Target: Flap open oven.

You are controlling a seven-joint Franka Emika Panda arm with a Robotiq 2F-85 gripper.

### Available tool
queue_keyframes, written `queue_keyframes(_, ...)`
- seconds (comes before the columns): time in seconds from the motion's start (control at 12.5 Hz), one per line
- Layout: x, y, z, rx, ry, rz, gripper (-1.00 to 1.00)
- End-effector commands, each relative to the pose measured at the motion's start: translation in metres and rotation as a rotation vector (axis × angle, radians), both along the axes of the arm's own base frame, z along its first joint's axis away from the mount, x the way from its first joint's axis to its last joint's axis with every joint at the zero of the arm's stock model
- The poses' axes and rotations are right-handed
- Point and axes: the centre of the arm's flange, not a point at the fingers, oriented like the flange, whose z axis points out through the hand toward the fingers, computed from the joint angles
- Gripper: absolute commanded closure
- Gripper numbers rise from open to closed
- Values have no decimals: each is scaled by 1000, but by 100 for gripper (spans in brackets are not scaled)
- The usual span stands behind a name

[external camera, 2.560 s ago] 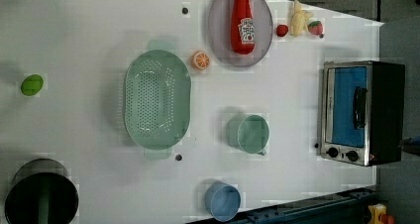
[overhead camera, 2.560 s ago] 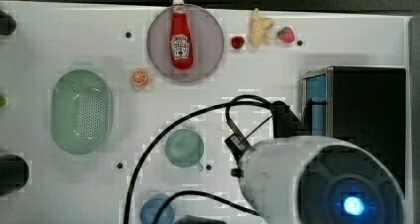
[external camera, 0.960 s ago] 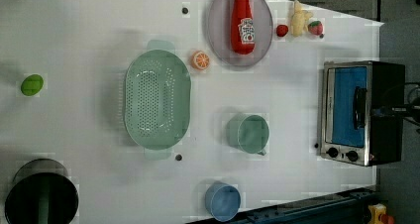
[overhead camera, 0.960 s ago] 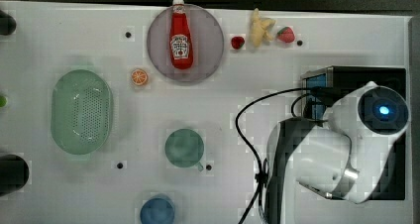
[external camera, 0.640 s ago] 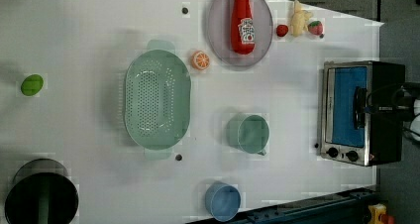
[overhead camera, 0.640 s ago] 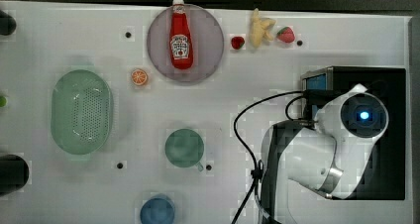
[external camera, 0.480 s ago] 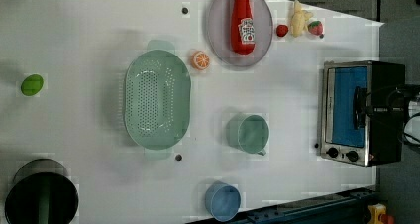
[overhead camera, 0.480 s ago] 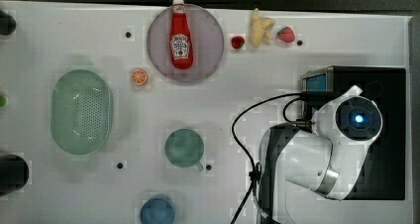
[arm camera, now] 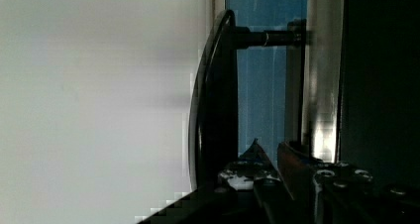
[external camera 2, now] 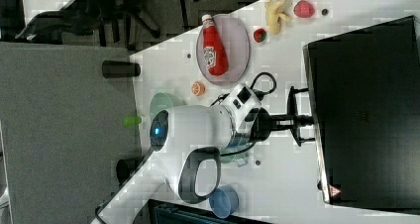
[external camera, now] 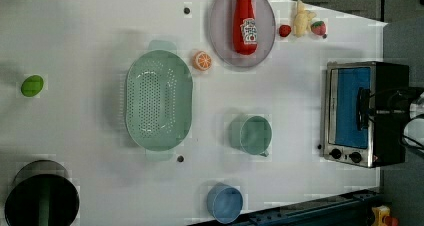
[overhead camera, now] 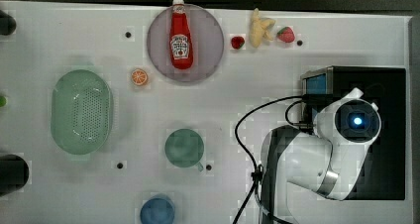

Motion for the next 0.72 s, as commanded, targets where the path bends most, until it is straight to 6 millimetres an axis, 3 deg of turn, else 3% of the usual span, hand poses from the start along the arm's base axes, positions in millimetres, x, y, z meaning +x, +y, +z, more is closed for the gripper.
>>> queue_keyframes(0.08,15,45,-5,-50,8,32,65)
queue_keyframes(0.72,15,152,-58,-228,49,67,65)
